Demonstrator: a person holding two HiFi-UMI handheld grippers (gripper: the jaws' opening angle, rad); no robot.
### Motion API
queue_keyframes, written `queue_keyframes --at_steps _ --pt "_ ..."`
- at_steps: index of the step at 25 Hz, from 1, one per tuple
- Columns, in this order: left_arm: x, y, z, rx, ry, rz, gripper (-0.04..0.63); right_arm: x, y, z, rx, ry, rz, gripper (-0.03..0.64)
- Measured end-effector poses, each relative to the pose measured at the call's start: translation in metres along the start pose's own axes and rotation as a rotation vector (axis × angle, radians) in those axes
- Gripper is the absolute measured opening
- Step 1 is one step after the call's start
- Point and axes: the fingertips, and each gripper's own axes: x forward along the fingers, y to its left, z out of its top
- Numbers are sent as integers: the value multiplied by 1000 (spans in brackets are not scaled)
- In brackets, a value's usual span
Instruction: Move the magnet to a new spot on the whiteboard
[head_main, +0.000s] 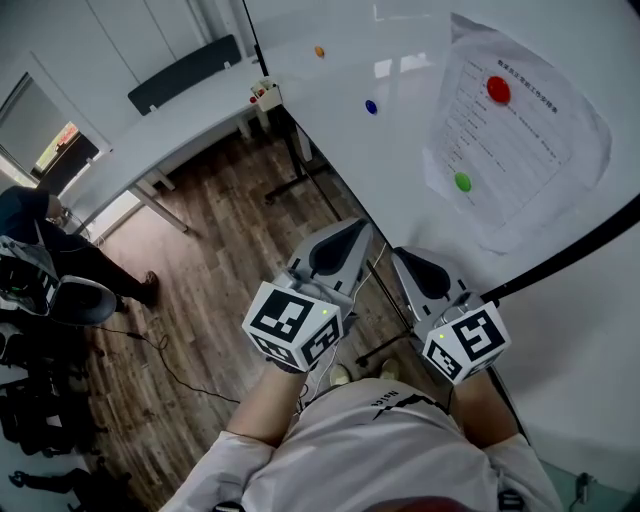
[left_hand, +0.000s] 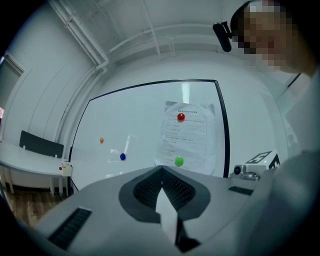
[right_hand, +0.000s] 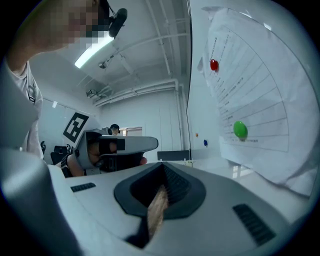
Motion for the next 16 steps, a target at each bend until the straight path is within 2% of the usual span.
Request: queue_keyframes --at_steps 10,16 --pt "0 1 -1 5 0 -5 12 1 0 1 -8 2 -14 14" --pt "-1 3 -2 -2 -3 -20 12 4 0 -3 42 -20 -30 14"
